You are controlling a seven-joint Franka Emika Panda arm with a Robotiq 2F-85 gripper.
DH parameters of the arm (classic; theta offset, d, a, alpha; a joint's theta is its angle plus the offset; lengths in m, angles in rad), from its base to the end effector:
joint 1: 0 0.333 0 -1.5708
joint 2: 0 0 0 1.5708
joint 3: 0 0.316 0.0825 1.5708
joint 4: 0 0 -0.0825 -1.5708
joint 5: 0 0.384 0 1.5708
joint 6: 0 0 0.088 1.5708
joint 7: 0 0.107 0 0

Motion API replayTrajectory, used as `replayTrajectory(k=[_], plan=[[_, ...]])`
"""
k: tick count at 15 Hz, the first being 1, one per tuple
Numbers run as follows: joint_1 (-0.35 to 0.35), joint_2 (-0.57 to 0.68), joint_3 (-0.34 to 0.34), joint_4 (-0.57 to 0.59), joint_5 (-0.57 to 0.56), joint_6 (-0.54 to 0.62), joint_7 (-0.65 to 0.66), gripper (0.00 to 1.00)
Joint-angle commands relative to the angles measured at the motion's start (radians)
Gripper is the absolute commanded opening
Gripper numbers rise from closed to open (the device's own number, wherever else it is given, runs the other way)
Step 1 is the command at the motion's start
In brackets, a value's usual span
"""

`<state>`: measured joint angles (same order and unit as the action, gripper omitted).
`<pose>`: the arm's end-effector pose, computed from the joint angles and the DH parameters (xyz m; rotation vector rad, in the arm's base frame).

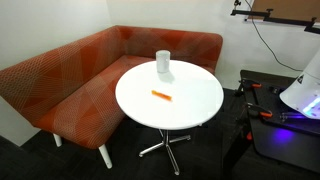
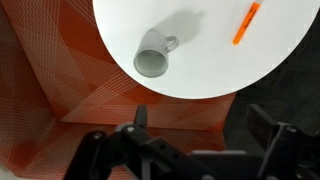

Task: Slide the cup to the left

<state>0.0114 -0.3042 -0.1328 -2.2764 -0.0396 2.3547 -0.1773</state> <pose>0.4876 -0.0644 0.5173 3.0355 0.1167 0.5798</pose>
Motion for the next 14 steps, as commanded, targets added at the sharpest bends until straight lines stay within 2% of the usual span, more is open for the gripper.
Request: replayTrajectory(k=[1,3,9,12,13,14], plan=[[-0.017,0.145,0.005,0.098,0.082,0.031,0.038,1.00],[-0.025,0.215,0.011,0.134,0.126,0.054,0.081,1.00],[-0.048,0.400,0.026,0.247,0.124,0.094,0.262,1.00],[-0.056,0.476,0.031,0.296,0.152,0.094,0.268,1.00],[-0.054,0.423,0.031,0.244,0.122,0.085,0.252,1.00],[-0.055,0.440,0.032,0.252,0.123,0.085,0.252,1.00]])
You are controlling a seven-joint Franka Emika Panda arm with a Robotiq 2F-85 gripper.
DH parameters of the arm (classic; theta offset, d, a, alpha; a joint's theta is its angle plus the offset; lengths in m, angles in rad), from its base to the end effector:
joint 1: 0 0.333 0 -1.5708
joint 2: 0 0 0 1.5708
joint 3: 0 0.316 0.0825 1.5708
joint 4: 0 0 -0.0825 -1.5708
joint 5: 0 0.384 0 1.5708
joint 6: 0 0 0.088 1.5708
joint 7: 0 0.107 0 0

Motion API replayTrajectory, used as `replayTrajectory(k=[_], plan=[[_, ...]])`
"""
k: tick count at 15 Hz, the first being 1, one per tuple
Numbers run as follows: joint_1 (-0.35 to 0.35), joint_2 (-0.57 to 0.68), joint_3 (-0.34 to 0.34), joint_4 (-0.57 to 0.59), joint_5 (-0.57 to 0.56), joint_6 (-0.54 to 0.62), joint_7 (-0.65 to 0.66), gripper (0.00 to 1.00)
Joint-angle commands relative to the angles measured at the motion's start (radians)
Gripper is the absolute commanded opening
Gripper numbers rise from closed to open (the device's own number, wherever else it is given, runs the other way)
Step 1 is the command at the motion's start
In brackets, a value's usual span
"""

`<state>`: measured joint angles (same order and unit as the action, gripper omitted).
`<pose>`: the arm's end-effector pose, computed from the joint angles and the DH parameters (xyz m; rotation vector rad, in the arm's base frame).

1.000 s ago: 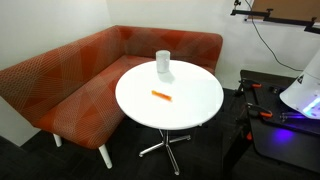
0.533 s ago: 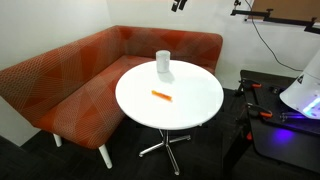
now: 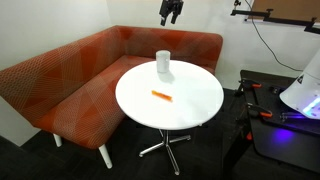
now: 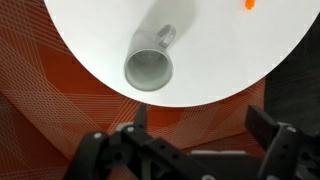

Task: Slide the cup to the left

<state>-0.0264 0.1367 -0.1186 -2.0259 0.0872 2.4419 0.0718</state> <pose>0.5975 -0.0852 0.4110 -3.0435 0.4168 -0.4362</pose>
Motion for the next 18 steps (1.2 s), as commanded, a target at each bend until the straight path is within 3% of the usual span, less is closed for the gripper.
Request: replayTrajectory(k=[1,5,11,18], plan=[[-0.018,0.005,0.018,0.001,-0.004,-0.002,0.002,1.00],[-0.018,0.001,0.019,0.001,-0.004,-0.002,0.002,1.00],[-0.045,0.146,0.042,0.127,0.148,-0.012,-0.030,1.00],[-0.034,0.320,0.031,0.287,0.083,-0.027,0.062,1.00]])
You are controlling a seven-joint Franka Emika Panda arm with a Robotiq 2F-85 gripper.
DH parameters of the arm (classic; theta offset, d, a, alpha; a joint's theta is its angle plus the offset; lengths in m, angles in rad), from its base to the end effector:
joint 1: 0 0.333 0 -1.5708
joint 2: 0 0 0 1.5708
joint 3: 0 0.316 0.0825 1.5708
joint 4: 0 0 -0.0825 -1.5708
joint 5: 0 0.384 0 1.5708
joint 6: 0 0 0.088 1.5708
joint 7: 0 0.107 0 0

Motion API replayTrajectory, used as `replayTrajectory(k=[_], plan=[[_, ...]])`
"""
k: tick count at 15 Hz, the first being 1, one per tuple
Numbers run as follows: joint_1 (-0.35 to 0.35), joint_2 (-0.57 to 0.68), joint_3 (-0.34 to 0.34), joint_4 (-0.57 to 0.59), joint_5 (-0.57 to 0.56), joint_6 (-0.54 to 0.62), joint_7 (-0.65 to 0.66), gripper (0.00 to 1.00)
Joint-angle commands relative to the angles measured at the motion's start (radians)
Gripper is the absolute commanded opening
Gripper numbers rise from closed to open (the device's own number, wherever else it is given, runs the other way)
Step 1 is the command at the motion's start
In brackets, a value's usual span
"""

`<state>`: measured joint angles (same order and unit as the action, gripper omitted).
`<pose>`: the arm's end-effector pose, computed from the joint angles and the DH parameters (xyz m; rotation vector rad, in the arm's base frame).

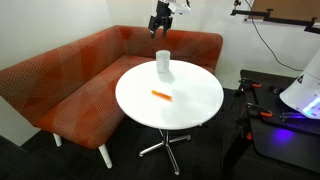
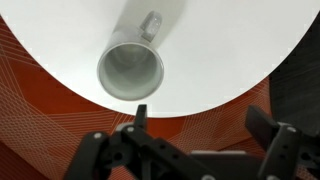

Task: Slide the cup to the left

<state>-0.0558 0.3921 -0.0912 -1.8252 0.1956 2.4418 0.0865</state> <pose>0.6564 -0.0919 0.3443 -2.9719 0.5378 -0.3493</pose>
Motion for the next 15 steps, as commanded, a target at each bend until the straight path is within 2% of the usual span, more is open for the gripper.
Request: replayTrajectory(k=[1,5,15], plan=[[-0.007,0.083,0.006,0.104,-0.023,-0.030,0.045,1.00],[-0.005,0.140,0.001,0.147,-0.023,-0.040,0.068,1.00],[-0.018,0.151,-0.010,0.110,-0.008,-0.081,0.150,1.00]])
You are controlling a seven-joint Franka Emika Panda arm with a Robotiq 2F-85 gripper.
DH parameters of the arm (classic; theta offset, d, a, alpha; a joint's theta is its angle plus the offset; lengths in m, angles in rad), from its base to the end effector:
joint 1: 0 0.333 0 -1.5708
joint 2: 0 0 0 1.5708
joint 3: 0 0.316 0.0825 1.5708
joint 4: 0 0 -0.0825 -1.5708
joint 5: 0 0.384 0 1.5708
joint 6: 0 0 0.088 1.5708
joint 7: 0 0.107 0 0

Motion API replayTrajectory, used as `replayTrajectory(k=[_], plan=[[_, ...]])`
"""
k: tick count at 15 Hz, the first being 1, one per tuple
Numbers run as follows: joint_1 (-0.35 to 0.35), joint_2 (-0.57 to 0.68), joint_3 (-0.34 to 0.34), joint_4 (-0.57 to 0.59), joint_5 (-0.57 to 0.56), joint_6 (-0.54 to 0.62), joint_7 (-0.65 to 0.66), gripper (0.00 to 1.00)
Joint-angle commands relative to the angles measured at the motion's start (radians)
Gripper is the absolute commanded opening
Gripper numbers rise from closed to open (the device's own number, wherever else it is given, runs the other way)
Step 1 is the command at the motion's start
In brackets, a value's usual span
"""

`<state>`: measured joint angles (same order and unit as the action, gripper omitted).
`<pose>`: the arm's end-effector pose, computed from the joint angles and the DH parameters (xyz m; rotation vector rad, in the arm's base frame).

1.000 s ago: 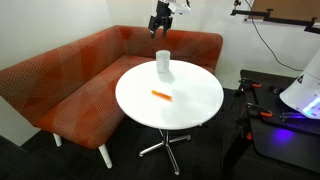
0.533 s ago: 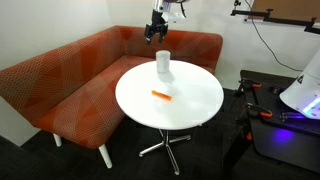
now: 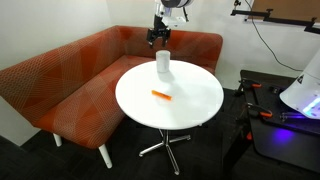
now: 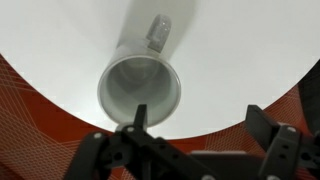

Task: Slide the cup to the left

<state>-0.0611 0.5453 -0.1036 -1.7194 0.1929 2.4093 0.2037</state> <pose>0.6772 -0.1035 0.2867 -2.9551 0.7286 -0.2250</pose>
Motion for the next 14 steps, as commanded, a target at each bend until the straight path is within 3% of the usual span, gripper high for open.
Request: replayTrajectory(k=[1,14], plan=[[-0.019,0.003,0.006,0.007,-0.001,-0.062,0.026,1.00],[-0.040,0.143,0.026,0.106,0.004,-0.028,-0.012,1.00]])
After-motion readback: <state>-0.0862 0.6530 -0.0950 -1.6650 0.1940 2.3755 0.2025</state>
